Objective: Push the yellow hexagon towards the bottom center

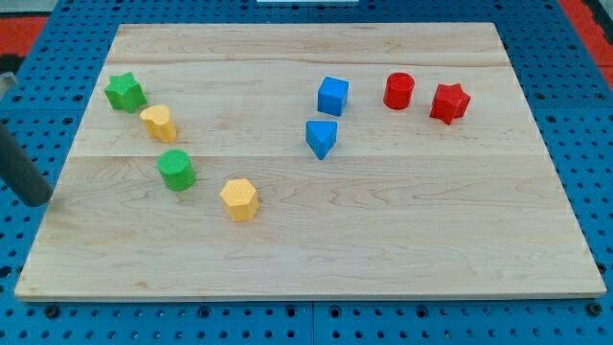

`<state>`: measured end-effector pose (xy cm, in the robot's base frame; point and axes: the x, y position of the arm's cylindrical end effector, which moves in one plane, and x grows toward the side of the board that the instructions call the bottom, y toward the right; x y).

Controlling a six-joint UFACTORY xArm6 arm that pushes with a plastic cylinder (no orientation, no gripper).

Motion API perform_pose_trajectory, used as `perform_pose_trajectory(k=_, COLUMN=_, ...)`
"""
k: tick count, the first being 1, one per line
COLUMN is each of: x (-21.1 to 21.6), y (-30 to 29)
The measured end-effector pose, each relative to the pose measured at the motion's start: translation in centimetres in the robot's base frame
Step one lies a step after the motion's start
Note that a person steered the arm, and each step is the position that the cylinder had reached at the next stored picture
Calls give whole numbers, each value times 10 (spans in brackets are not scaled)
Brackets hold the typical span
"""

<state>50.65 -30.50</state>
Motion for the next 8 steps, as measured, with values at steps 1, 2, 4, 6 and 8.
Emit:
perform_pose_trajectory(k=1, x=-1, y=0)
perform_pose_trajectory(k=2, x=2, y=0)
perform_pose_trajectory(k=4, x=6, y=2)
perform_pose_trajectory(k=6, x=64, y=82)
perform_pose_trajectory(k=8, x=17, y=173)
